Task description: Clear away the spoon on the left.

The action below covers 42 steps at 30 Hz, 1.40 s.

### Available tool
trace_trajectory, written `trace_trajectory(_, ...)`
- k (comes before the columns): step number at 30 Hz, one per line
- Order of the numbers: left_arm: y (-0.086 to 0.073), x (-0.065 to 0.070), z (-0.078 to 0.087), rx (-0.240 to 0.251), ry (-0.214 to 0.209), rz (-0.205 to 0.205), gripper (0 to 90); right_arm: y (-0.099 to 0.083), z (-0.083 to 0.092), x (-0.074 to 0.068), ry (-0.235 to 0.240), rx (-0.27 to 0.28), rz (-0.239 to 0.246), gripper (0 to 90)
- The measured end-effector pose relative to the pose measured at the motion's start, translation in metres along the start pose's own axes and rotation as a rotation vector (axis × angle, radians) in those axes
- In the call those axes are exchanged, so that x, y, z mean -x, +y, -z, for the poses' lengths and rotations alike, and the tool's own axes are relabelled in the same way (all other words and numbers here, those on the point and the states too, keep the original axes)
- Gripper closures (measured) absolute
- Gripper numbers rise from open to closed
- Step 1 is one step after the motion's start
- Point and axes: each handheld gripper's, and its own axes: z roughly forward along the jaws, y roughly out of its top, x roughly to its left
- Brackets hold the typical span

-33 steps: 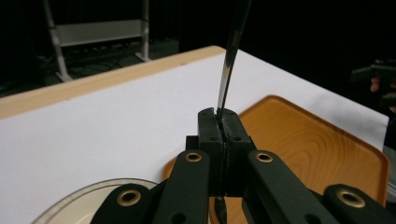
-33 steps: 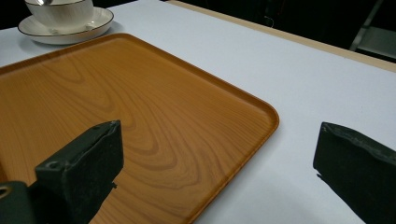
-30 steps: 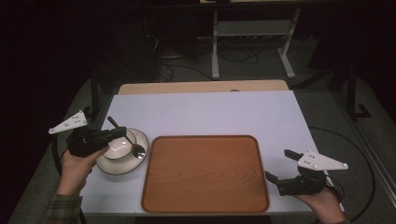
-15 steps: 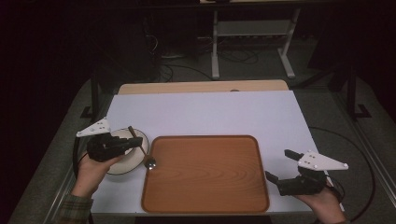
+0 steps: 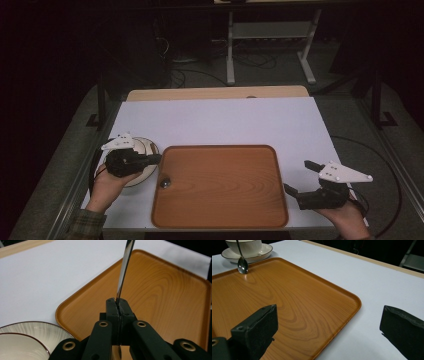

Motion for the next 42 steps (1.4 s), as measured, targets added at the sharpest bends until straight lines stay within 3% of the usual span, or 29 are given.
trace_trajectory(20, 0.004, 0.011, -0.017, -0.001, -0.027, -0.020, 88.8, 0.000, 0.000, -0.001, 0.001, 0.000, 0.004, 1.0)
trace_trajectory(27, 0.006, 0.017, -0.030, -0.019, -0.052, -0.038, 88.8, 0.000, -0.001, -0.001, 0.002, -0.002, 0.003, 1.0)
trace_trajectory(42, 0.008, 0.020, -0.061, -0.051, -0.089, -0.017, 88.8, 0.001, 0.000, -0.002, 0.001, 0.002, 0.002, 1.0)
